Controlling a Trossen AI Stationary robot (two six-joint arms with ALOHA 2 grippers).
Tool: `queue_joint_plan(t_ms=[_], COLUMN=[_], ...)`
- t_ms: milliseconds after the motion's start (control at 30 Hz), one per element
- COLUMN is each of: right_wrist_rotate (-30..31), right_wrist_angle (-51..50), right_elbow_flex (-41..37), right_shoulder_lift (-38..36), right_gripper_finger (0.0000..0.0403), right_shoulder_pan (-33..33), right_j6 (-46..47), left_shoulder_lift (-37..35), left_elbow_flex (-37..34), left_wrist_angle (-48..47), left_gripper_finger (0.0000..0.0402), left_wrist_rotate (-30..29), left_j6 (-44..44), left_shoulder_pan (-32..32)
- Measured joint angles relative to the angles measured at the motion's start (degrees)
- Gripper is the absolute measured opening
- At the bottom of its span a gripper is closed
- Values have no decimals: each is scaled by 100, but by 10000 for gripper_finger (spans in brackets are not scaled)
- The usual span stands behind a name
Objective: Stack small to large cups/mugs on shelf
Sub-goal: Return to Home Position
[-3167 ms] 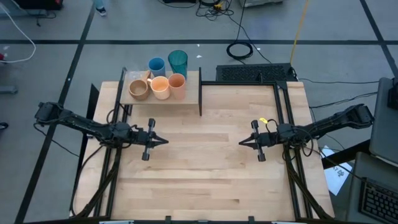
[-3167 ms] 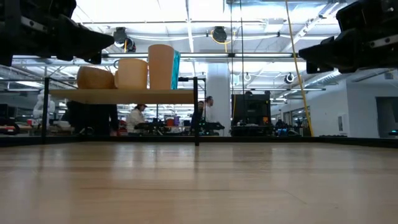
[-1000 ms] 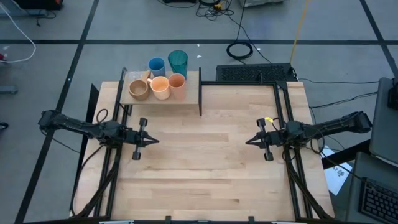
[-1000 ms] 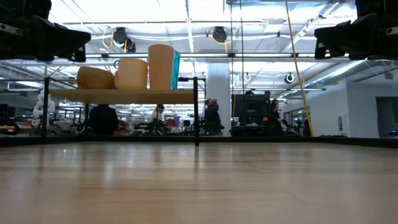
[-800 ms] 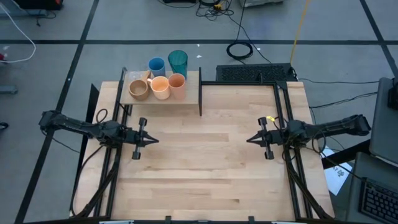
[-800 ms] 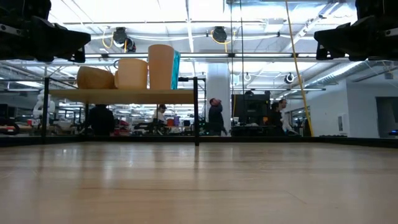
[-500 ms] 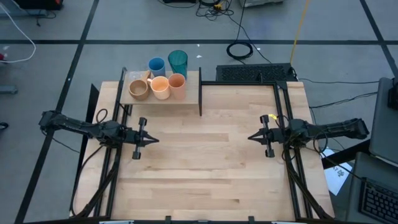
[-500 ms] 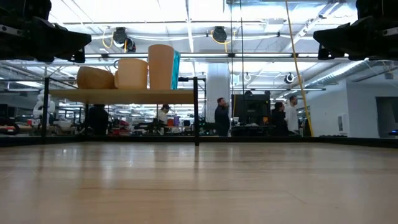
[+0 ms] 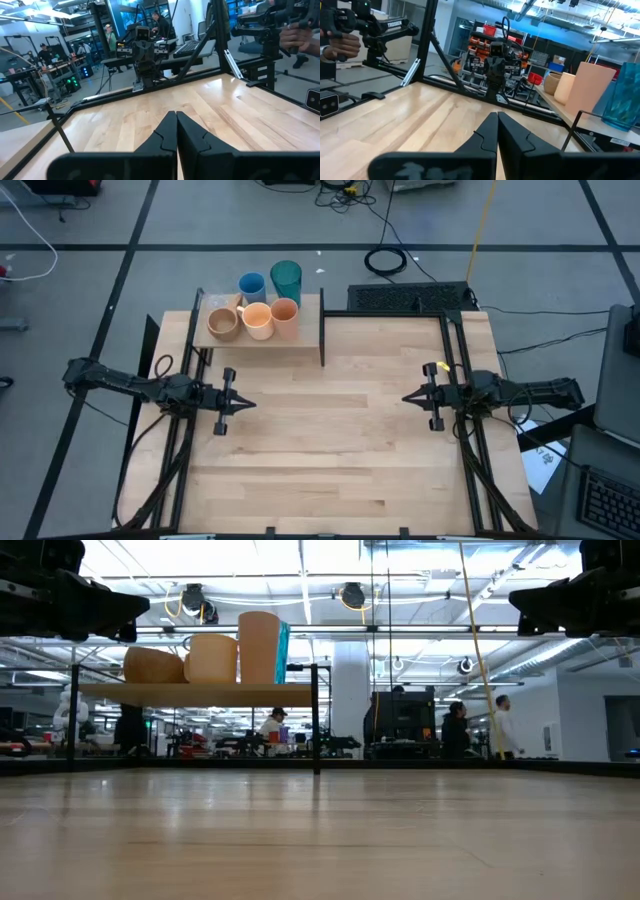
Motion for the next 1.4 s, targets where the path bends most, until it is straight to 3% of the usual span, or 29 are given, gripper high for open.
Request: queue_joint_plan(t_ms=[233,567,833,1100,1400], right_wrist_rotate=[2,51,833,900,905], right_wrist_angle=[-376,-721,-839,-865,-854], right_elbow_flex=[0,0,0,0,0], right_shoulder_lift=[-433,-456,-456,-440,-440], right_gripper_finger=[0,0,0,0,0], right_shoulder_pan=[0,0,0,0,0], right_j6=[117,338,372,523,542], left_shoulder_lift=[0,0,2,-14,-631], left_elbow_flex=[2,4,4,4,4], left_wrist_angle=[-2,-14,-86,-141,-280], left_gripper_finger=[0,0,0,0,0], left_wrist_rotate=[-11,-16,-55,-45,9], left_j6=[-8,-10,-12,105,71], left_shoulder_pan=[1,1,1,1,6])
